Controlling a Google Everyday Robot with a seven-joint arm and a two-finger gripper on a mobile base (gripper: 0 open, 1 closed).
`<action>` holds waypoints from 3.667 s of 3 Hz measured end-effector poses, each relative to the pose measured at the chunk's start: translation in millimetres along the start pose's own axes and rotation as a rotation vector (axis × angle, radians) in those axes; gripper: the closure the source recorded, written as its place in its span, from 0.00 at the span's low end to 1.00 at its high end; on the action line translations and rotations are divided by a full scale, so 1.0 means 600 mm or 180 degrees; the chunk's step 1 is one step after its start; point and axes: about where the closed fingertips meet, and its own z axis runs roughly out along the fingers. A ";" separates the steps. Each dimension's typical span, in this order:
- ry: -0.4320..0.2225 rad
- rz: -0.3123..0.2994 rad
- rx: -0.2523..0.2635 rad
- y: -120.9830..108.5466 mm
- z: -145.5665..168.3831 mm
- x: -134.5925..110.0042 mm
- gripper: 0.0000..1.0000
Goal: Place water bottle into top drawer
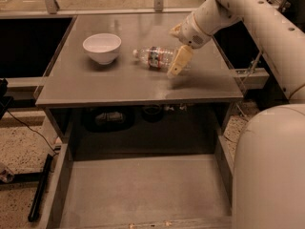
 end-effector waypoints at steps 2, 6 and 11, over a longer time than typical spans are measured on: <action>-0.0095 0.0265 0.0039 -0.006 0.007 0.001 0.08; -0.0095 0.0265 0.0038 -0.006 0.007 0.001 0.95; -0.0177 0.0177 0.0337 0.076 -0.091 0.025 1.00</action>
Offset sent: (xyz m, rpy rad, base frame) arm 0.0044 0.0012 -0.0025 0.0459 0.0315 -0.0563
